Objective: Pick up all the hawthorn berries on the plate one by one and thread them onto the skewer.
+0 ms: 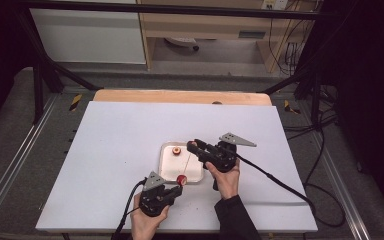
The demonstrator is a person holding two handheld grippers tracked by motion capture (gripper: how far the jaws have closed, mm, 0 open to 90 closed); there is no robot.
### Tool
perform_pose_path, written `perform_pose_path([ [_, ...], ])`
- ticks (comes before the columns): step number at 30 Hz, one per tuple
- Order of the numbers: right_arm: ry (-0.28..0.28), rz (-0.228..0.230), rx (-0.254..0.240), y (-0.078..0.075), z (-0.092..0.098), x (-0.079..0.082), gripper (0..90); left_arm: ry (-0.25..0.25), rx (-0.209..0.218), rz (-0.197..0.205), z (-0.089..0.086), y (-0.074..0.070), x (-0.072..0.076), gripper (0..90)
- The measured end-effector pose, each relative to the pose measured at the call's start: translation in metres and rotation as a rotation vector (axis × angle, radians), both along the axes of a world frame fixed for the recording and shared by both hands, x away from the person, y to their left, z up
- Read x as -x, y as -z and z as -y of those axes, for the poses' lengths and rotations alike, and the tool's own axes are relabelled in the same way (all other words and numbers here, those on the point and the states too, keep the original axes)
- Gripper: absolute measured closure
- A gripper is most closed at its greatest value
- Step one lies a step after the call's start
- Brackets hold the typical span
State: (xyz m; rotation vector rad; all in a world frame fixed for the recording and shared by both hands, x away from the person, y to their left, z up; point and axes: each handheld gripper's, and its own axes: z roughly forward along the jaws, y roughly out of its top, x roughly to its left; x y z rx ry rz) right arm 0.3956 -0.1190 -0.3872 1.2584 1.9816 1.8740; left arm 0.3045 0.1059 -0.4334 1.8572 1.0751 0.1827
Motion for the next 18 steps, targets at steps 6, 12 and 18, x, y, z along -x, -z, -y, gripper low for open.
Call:
perform_pose_path([
  [6, -0.006, 0.028, -0.002, 0.0005, -0.0012, 0.0046, 60.7, -0.003, 0.019, -0.016, 0.0006, 0.0001, -0.0012, 88.0],
  [12, -0.01, 0.041, 0.009, 0.0018, -0.002, 0.0062, 60.7, -0.003, 0.026, -0.019, 0.0007, 0.0, -0.0016, 88.0],
  [18, -0.012, 0.044, 0.012, 0.0037, -0.0035, 0.008, 60.7, -0.019, 0.053, -0.023, 0.002, 0.0002, -0.002, 88.0],
])
